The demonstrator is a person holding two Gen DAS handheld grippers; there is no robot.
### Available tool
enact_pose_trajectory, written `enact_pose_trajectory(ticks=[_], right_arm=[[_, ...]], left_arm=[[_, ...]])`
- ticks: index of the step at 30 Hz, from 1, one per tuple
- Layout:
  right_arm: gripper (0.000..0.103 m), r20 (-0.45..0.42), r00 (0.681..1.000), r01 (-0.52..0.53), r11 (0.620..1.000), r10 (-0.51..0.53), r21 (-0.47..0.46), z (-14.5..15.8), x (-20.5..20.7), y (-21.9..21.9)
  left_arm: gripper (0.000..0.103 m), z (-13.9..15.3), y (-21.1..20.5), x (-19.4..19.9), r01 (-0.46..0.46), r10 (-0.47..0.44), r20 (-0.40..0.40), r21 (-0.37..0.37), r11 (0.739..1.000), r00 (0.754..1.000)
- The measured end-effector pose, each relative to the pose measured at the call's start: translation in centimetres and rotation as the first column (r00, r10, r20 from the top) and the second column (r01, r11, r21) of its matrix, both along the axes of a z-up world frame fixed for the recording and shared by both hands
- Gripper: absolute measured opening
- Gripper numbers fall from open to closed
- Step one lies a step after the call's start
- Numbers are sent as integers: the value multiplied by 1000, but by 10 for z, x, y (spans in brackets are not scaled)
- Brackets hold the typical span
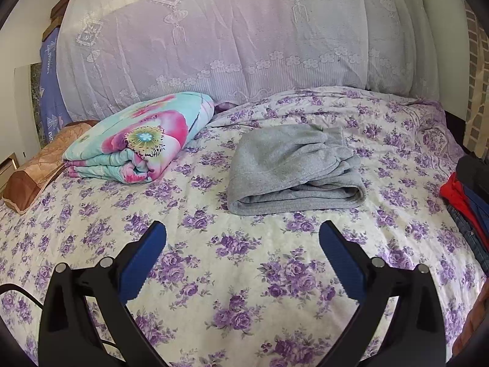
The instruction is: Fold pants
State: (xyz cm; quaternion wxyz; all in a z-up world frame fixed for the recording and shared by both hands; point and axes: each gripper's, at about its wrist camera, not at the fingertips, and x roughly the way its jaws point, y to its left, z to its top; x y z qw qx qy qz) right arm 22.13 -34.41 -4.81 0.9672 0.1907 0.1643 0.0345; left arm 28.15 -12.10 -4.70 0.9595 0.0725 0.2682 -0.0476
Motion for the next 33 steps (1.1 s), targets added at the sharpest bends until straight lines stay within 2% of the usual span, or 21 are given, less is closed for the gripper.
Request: enact_pose_trajectory(ticks=[8,33], right_arm=[[99,19,1000,0,998,2,-65,0,-2,11],[99,-4,1000,-20,998,20,-54,-7,0,13]], left_arm=[[98,-6,2,4,11,-11,-10,8,1000,1000],[98,-14,-1,5,23,-23,-39,2,1000,999]])
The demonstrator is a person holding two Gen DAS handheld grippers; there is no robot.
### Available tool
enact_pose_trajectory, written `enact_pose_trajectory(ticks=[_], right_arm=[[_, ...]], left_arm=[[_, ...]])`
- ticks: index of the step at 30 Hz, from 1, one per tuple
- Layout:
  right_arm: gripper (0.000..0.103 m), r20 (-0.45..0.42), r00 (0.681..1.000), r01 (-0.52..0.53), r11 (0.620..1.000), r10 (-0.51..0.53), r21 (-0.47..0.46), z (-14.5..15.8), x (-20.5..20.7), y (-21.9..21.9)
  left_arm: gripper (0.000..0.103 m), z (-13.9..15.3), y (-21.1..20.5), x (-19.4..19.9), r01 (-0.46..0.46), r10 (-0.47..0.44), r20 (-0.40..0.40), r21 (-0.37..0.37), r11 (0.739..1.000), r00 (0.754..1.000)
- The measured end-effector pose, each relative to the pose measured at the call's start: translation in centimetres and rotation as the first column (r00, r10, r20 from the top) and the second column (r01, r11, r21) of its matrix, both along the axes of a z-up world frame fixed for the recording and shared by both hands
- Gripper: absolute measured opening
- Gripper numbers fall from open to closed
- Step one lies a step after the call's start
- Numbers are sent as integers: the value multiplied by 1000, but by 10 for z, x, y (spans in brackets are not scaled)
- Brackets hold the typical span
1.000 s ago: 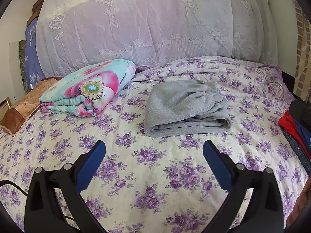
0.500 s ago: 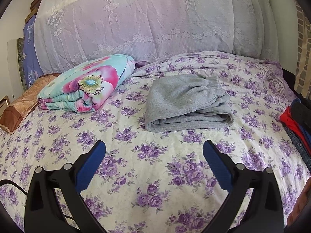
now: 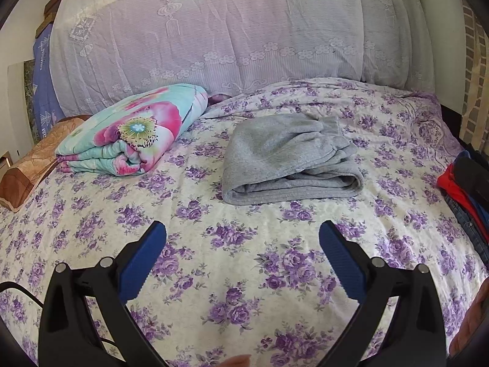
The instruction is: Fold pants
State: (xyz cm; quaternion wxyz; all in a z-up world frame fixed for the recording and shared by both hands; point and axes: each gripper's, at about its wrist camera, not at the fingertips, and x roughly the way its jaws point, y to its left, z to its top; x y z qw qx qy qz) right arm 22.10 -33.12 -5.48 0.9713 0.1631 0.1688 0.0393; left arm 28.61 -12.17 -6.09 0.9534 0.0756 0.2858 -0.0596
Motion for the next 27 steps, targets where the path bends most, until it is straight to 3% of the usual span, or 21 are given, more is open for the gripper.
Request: enact_pose_trajectory(ticks=[27], right_arm=[[99,-15,1000,-1,1000,1,0,-3,1,2]], left_arm=[[98,-4,-12,2,35,-35,-34,28,999,999]])
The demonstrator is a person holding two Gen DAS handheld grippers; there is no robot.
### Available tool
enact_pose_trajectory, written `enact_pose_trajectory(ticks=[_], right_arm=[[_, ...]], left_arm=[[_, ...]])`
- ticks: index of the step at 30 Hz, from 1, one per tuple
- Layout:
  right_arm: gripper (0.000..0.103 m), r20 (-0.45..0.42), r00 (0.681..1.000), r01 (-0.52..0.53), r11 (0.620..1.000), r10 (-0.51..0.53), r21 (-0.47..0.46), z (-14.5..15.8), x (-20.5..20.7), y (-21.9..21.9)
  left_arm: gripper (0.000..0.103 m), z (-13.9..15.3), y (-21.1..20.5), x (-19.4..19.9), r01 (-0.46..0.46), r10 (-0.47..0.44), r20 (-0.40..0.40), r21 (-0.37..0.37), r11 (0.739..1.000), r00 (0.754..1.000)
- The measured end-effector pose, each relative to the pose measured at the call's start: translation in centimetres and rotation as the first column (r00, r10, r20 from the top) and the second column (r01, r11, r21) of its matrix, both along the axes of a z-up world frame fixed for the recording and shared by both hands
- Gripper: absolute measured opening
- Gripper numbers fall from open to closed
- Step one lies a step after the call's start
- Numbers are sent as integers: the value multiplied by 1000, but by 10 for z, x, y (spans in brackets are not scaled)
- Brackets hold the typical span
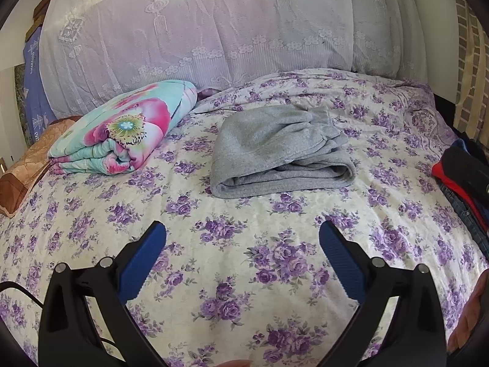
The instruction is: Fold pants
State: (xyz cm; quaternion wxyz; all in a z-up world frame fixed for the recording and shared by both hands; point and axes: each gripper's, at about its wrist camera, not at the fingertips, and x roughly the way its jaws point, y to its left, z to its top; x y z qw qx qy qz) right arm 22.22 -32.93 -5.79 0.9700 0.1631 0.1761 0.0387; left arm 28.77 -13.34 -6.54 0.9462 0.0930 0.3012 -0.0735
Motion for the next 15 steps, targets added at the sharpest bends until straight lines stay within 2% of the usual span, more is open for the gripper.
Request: enact_pose_trajectory(ticks=[3,8,15], right_arm=[[99,1,1000,15,1000,-15,7,4,0,-5],[99,16,1000,15,998,-16,67,11,-3,-16],[99,-35,999,22,996,-19,87,-2,8,-21]], left_arm=[[98,0,-1,1,-7,7,5,14,1000,1000],[98,6,7,4,11,-13,-26,-64,998,1000],[98,-3,7,11,-11,9,-50,-45,999,999]])
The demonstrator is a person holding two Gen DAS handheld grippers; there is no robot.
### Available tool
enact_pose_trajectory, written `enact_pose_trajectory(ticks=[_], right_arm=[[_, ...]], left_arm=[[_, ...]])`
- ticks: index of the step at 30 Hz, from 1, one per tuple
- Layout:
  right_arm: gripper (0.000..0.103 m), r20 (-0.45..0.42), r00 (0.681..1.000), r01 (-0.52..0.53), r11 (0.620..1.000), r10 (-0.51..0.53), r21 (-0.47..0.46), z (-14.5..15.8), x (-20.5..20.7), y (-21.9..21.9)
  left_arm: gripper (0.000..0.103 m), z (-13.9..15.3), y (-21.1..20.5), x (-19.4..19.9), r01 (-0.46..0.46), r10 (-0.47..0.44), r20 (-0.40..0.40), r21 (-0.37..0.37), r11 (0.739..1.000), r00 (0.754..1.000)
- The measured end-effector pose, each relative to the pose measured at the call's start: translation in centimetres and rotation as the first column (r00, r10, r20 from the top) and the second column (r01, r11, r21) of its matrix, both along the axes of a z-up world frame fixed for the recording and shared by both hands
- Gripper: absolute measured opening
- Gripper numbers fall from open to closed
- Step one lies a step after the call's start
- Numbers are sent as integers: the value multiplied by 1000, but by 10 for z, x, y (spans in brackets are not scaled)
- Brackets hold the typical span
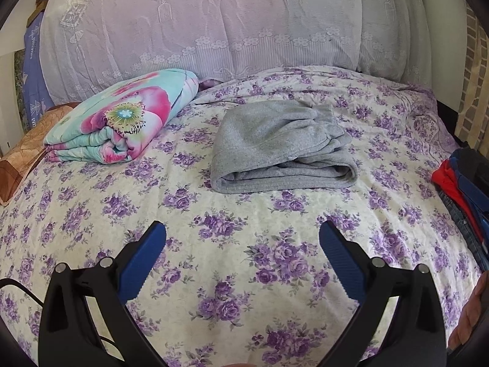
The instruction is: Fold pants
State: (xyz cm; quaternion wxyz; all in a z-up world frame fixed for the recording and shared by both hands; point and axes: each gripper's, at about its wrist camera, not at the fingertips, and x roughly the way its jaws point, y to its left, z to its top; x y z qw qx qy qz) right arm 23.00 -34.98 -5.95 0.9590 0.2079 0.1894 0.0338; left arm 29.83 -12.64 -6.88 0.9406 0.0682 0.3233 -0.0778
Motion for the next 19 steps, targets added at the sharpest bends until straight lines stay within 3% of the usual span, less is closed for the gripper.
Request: enact_pose_trajectory(ticks=[10,19], right_arm=[[99,-4,1000,-17,1000,17,-25,-1,1,7],[99,42,999,-3,999,5,-51,11,-8,6]], left_arm=[[98,0,-15,-13,46,-50,60,59,997,997],[98,14,-4,-15,27,-28,79,5,1000,996]])
